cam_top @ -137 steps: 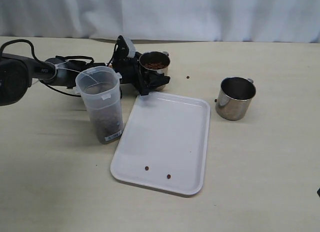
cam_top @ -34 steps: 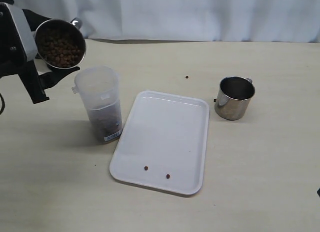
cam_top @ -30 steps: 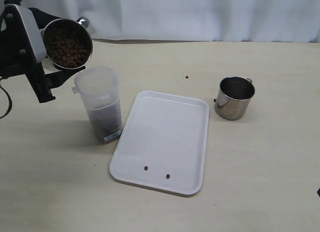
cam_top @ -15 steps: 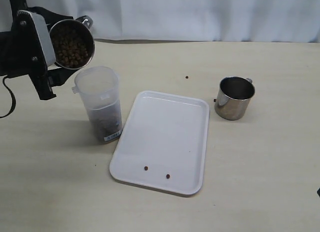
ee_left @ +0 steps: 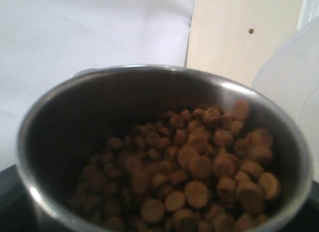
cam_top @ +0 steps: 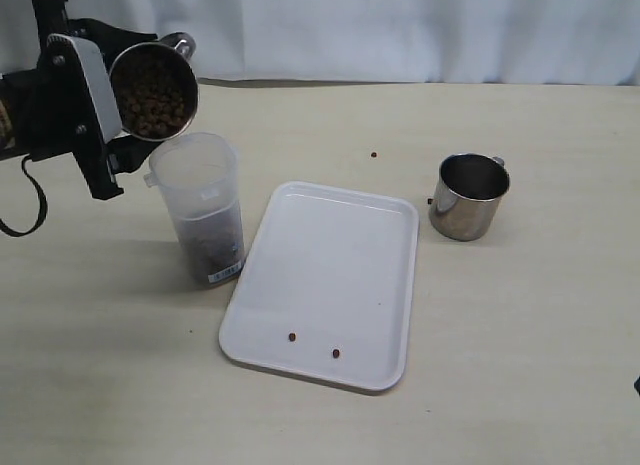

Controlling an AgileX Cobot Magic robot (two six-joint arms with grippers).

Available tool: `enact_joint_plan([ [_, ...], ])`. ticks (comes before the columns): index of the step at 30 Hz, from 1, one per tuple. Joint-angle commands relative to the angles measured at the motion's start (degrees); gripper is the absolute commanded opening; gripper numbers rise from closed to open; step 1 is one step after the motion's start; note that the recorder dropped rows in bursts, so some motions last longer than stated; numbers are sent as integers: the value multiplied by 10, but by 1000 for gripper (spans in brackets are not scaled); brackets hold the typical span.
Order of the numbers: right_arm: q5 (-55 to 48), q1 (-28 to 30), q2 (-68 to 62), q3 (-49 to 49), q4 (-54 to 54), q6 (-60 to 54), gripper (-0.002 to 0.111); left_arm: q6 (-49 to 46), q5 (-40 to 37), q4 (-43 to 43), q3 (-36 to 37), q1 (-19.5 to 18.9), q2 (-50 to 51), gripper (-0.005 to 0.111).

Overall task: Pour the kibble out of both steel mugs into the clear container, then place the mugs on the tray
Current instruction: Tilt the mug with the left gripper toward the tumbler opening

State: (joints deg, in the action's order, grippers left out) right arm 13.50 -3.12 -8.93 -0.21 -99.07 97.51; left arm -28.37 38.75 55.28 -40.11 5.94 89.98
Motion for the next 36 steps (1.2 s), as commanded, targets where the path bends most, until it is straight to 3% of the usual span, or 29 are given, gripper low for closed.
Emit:
enact_joint_plan([
  [1, -1, 3, 2, 2, -4, 8, 5, -45, 23, -16, 0, 1, -2, 0],
  [17, -1, 3, 2, 2, -4, 8, 5, -164, 48, -16, 0, 1, -2, 0],
  [36, -1, 3, 2, 2, -4, 8, 5, -236, 109, -36, -7, 1, 34, 0],
])
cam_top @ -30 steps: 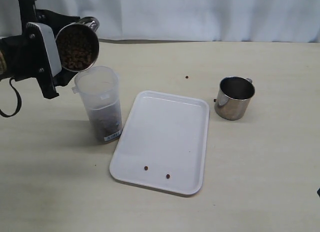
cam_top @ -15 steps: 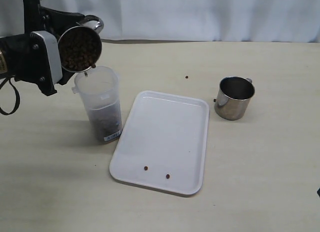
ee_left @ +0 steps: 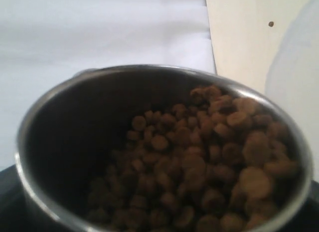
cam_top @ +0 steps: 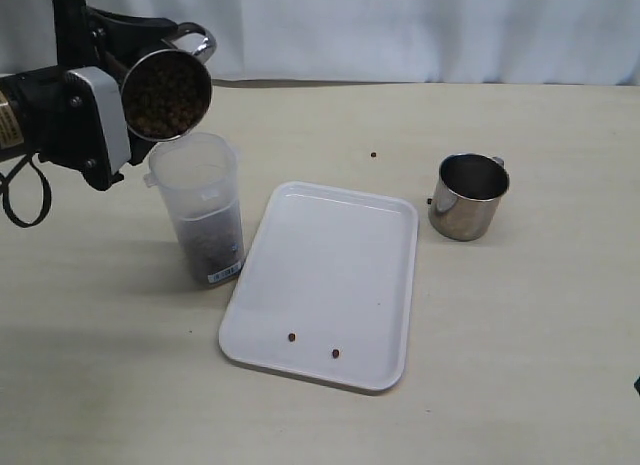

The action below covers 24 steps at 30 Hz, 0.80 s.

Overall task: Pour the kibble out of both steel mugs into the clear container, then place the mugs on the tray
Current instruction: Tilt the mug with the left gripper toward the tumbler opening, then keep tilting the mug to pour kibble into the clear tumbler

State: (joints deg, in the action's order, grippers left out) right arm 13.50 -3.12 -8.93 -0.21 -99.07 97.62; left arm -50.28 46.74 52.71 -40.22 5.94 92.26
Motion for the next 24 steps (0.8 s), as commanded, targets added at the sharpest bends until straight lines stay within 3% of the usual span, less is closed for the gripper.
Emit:
enact_joint_plan([
  [1, -1, 3, 2, 2, -4, 7, 5, -23, 29, -10, -6, 1, 11, 0],
  [24, -1, 3, 2, 2, -4, 7, 5, -118, 46, -10, -6, 1, 11, 0],
])
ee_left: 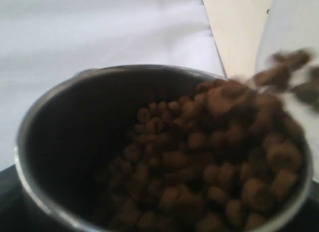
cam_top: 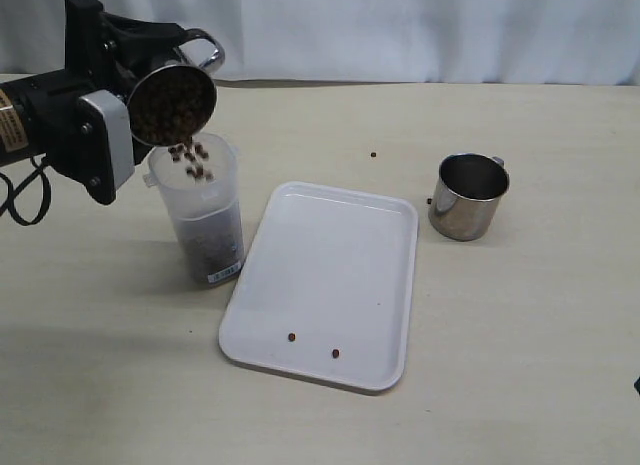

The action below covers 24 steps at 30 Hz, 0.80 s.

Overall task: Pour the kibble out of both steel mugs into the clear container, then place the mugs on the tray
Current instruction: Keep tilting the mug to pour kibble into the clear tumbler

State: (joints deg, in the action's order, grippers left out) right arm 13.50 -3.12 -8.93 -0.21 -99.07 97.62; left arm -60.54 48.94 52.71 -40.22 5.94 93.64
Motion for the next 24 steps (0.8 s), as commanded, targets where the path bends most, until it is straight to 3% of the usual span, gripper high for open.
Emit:
enact_joint_plan([
  [1, -1, 3, 2, 2, -4, 7, 5, -20, 24, -10, -6, 1, -3, 0],
  [24, -1, 3, 2, 2, -4, 7, 5, -68, 33, -11, -6, 1, -3, 0],
])
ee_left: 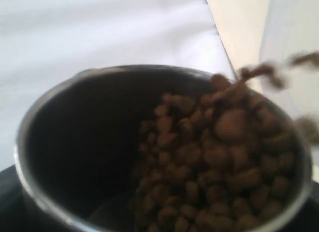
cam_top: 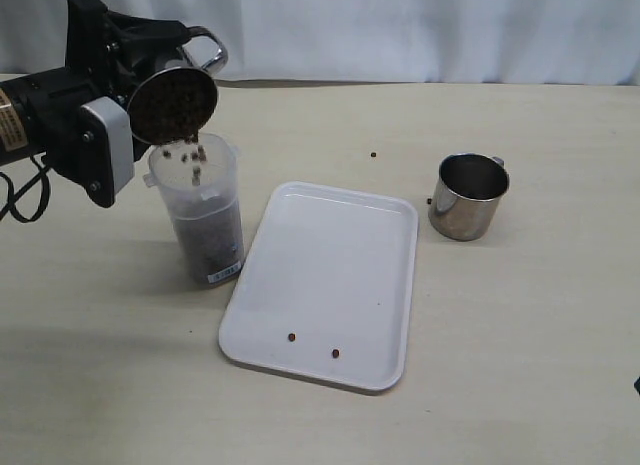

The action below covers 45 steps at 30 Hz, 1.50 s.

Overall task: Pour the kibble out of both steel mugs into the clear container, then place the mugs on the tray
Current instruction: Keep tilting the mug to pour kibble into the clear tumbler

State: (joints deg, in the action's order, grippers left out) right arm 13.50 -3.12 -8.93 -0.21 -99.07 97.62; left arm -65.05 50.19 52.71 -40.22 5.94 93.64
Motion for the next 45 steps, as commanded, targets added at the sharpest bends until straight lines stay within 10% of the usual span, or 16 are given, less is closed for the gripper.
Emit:
enact_joint_plan([
  [1, -1, 3, 2, 2, -4, 7, 5, -29, 21, -11, -6, 1, -3, 0],
  [45, -1, 3, 2, 2, -4, 7, 5, -185, 80, -16, -6, 1, -3, 0],
])
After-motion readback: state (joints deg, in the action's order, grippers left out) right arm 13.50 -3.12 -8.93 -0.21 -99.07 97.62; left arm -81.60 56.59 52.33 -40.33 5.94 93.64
